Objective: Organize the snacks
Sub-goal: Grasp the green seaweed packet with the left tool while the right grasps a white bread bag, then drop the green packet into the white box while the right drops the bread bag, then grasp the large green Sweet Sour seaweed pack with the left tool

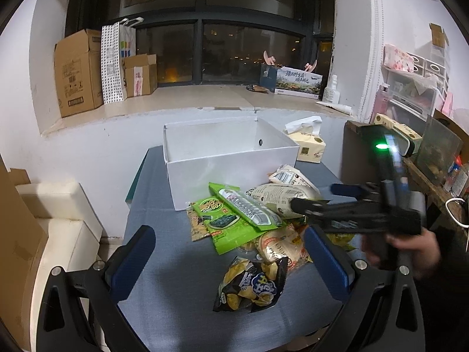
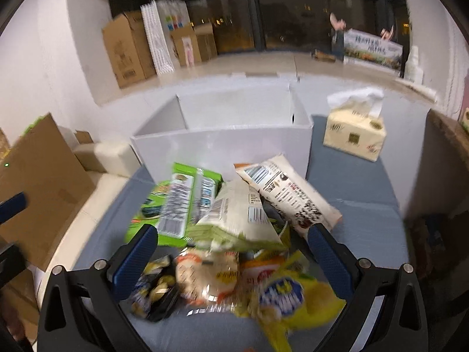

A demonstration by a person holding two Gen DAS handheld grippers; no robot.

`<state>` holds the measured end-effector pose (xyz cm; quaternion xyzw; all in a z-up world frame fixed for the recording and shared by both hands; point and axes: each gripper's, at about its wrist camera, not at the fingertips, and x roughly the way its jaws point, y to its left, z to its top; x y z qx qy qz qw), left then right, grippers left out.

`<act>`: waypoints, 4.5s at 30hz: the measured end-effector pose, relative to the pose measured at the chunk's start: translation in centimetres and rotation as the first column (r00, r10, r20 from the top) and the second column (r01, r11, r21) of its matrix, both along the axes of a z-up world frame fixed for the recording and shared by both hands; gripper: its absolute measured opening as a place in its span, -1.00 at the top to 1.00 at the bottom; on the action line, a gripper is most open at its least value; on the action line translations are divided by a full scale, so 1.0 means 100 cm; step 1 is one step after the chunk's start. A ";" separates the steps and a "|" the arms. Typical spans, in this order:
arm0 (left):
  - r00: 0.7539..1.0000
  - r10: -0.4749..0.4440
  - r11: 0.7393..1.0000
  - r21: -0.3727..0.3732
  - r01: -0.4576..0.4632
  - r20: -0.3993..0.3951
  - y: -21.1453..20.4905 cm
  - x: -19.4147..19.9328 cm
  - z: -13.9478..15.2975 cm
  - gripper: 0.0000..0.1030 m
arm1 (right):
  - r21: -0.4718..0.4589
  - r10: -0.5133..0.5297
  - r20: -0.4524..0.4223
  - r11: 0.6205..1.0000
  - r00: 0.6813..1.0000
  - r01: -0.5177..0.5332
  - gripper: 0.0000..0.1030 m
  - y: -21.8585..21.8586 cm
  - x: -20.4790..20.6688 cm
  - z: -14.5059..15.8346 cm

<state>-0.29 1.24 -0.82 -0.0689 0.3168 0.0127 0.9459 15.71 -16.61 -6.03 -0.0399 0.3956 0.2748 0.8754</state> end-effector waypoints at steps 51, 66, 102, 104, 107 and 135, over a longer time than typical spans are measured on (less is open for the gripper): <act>0.978 0.011 0.998 -0.056 -0.023 -0.207 0.022 0.112 -0.069 -0.21 | 0.306 -0.044 -0.004 0.951 0.999 0.043 0.06 -0.107 -0.043 0.042; 1.000 -0.004 0.998 -0.060 0.002 -0.026 0.065 0.221 0.038 -0.21 | 0.250 0.019 0.184 0.966 0.983 -0.065 0.06 0.010 0.087 0.111; 0.995 0.098 0.992 -0.077 -0.097 0.003 0.093 0.206 0.009 -1.00 | 0.344 -0.010 0.073 0.939 0.997 -0.016 -1.00 0.023 0.160 0.081; 0.997 0.080 0.993 -0.086 -0.079 0.006 0.087 0.183 0.009 -1.00 | 0.364 0.004 0.076 0.931 0.997 -0.032 -1.00 0.014 0.141 0.084; 0.999 0.036 0.995 -0.098 -0.035 0.015 0.073 0.144 0.004 -1.00 | 0.385 0.022 0.098 0.921 0.995 -0.058 -1.00 0.000 0.105 0.088; 0.984 0.072 0.985 -0.146 -0.096 -0.164 0.051 0.045 -0.068 -1.00 | 0.320 -0.017 0.200 0.946 0.980 -0.049 -1.00 -0.079 -0.081 0.047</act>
